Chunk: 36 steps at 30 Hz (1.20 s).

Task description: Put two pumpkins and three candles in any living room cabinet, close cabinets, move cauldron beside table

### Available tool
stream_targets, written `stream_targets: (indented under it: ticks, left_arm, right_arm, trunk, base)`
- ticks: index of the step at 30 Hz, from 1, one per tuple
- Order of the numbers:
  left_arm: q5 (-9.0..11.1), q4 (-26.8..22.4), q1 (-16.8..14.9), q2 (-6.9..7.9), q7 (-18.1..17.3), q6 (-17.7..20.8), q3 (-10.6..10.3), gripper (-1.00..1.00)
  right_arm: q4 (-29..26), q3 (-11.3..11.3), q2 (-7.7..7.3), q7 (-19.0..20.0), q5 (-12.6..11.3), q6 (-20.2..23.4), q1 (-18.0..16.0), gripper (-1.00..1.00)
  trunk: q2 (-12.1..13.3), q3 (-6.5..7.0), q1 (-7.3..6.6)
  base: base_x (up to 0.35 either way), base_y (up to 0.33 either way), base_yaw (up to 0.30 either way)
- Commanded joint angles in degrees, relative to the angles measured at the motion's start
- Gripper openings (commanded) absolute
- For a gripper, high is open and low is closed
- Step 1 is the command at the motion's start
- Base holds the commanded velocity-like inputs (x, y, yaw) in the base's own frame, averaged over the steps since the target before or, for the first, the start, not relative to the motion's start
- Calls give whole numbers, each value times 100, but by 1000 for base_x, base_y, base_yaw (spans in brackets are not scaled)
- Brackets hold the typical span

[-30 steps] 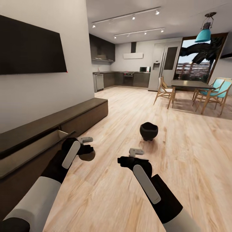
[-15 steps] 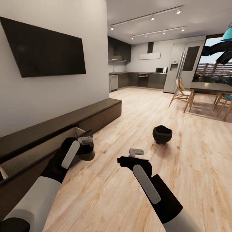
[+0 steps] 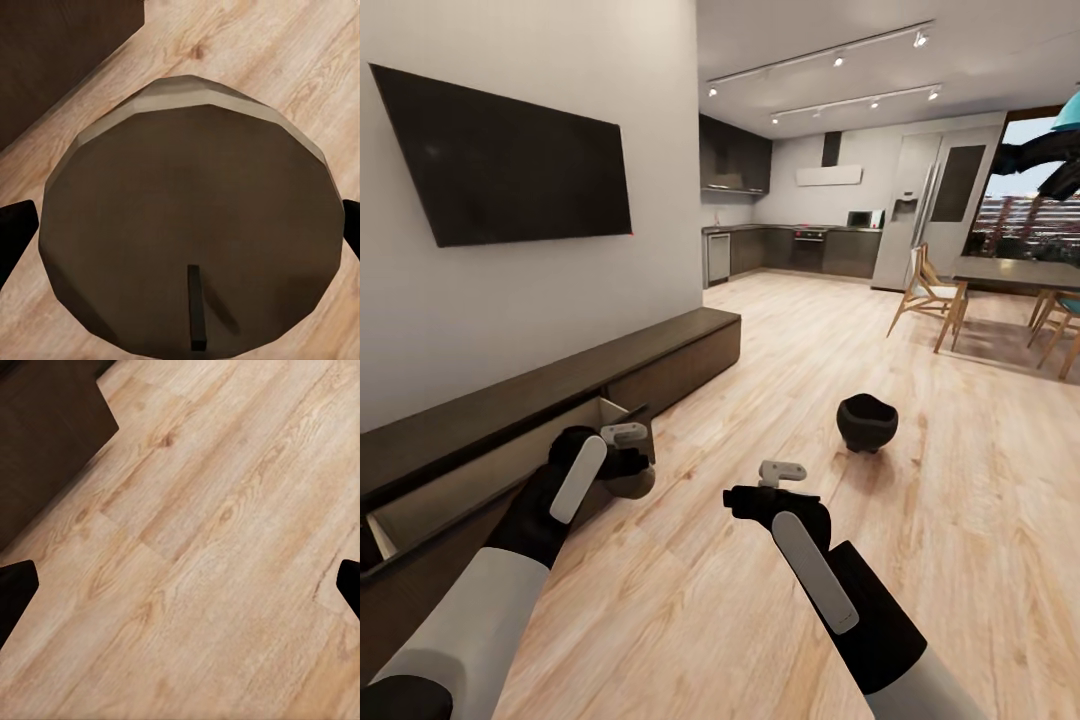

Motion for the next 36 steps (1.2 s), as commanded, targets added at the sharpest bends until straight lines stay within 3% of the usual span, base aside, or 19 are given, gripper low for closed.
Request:
stream_targets:
  ticks: [1,11,28,36]
  left_arm:
    - [55,-10,-5,7,61,10,-18,-100]
    - [55,-46,3,11,53,10,-33,-100]
    - [20,-65,-1,6,69,10,-64,-100]
    - [20,-65,3,10,70,10,-66,-100]
  right_arm:
    - [-5,5,-1,-59,-54,8,-6,100]
    - [-6,14,5,-67,-47,11,-6,100]
    - [-6,16,5,-68,-47,14,-4,100]
    - [-6,23,5,-68,-47,14,-4,100]
  trunk:
    - [-3,-6,-1]
    - [-3,-5,-1]
    - [-3,-5,-1]
    - [-3,-5,-1]
  base:
    - [0,0,72]
    - [73,-11,243]
    - [137,-130,292]
    - [260,-5,293]
